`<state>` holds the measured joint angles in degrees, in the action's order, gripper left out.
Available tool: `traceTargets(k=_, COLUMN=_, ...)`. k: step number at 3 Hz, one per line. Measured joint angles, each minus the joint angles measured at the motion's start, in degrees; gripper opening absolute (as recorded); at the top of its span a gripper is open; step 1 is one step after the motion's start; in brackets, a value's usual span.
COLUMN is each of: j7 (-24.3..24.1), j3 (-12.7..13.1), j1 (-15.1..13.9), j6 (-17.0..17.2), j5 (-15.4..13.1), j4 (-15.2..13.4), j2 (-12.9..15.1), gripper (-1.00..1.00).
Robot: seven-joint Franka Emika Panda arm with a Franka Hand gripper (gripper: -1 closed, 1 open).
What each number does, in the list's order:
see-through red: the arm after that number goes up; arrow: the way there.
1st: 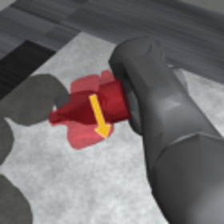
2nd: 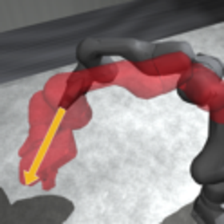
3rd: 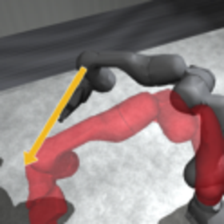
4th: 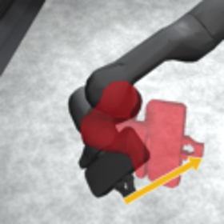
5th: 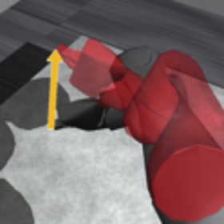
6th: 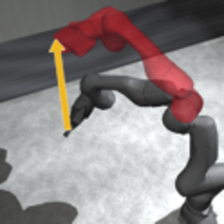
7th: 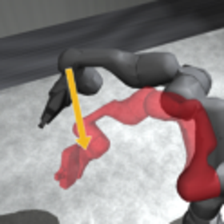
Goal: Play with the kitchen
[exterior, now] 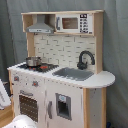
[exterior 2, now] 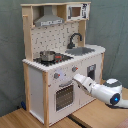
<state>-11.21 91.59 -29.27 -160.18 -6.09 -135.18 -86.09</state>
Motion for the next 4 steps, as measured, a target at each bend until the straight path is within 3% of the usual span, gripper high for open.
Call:
traceTargets(k=2, j7=-10.57, j3=0.42, j1=3.72, j6=1.82, j5=-0.3, j4=-2.89, j2=-0.58, gripper=-1.0)
traceTargets(k=4, j7=-22.52, j3=1.5, j1=4.54, j6=1.63, j5=-3.33, j4=-4.74, j2=-0.67, gripper=-1.0)
